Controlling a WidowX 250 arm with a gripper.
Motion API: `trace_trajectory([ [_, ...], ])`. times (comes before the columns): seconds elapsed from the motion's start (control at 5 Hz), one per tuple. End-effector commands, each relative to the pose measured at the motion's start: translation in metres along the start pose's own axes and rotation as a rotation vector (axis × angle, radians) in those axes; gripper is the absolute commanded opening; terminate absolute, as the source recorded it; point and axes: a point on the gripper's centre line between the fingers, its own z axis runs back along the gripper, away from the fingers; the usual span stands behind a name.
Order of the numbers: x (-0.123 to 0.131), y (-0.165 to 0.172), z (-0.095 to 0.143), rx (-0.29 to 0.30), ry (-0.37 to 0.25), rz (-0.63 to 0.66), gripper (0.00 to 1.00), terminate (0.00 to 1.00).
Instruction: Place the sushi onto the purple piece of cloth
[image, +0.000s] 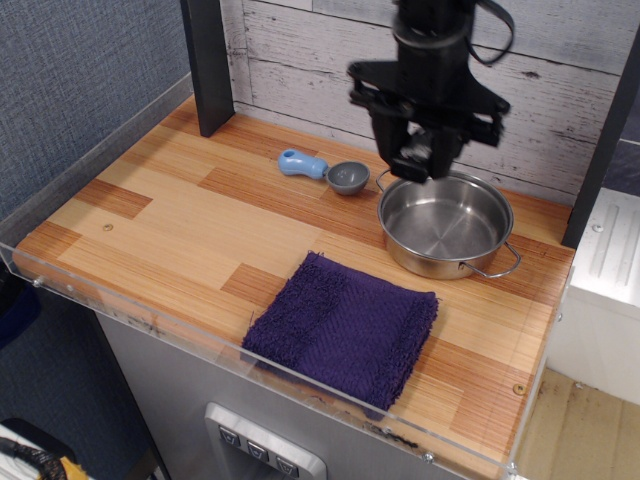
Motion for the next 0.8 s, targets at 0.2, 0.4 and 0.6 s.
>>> trace_trajectory([
  [0.2, -0.058, 0.006, 0.0, 0.002, 0.042, 0.019, 0.0, 0.0],
  [0.4, -0.077, 0.001, -0.006, -0.008, 0.062, 0.0, 0.0, 0.0],
  [0.6, -0.089, -0.001, -0.014, -0.025, 0.06, -0.009, 0.0, 0.0],
])
